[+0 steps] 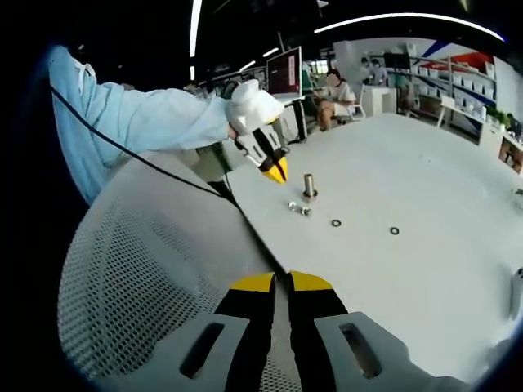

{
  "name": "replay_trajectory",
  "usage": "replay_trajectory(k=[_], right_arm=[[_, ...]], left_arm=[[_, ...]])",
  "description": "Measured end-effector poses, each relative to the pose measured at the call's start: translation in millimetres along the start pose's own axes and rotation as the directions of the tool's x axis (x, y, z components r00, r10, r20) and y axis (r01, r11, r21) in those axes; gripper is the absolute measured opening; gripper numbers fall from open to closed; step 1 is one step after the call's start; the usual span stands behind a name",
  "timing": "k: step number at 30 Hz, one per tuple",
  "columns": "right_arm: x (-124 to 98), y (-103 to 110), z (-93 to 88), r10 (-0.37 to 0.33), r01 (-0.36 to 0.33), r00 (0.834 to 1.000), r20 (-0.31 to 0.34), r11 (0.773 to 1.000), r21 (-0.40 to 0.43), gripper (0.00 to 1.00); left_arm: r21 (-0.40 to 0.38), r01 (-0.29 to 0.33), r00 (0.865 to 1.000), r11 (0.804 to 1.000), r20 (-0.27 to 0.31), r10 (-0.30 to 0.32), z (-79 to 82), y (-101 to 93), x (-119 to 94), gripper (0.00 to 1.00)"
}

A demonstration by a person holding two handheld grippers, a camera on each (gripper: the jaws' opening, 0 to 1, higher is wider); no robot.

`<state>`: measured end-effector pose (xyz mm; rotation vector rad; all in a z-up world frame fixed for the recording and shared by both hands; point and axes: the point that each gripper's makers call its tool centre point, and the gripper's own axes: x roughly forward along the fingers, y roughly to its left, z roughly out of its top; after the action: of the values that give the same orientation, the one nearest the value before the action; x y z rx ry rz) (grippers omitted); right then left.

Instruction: Place the washer onto the threaded stud by aligning its center hole with the stud, sliding it down to the base, and recovering from edge contact or off-axis alignment until the washer reaches the visible bottom stop.

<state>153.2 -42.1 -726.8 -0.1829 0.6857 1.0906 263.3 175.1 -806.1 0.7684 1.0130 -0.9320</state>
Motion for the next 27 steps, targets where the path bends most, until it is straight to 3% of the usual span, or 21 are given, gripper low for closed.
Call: replay_trajectory(k=[6,13,20,27], right_arm=[[-1.8,-6.3,0.5,-0.037,0.037,0.999,0.004,0.999,0.011,0.08],[-6.5,-17.8,0.3,-0.11,0.11,0.994,0.004,0.994,0.027,0.08],[-12.5,-31.9,-3.7,-0.197,0.198,0.98,-0.01,0.977,0.075,0.08],[-13.8,-35.1,-6.6,-0.215,0.216,0.976,-0.025,0.972,0.093,0.08]], left_arm=[[0.019,0.033,0.999,0.999,0.009,-0.034,-14.7,-4.6,10.5,0.05],[0.079,0.069,0.997,0.994,0.027,-0.071,-11.4,-8.7,28.2,0.05],[0.073,0.095,0.993,0.993,0.055,-0.1,-8.7,-9.0,45.7,0.05],[0.065,0.097,0.992,0.993,0.075,-0.102,-6.9,-6.4,50.8,0.05]])
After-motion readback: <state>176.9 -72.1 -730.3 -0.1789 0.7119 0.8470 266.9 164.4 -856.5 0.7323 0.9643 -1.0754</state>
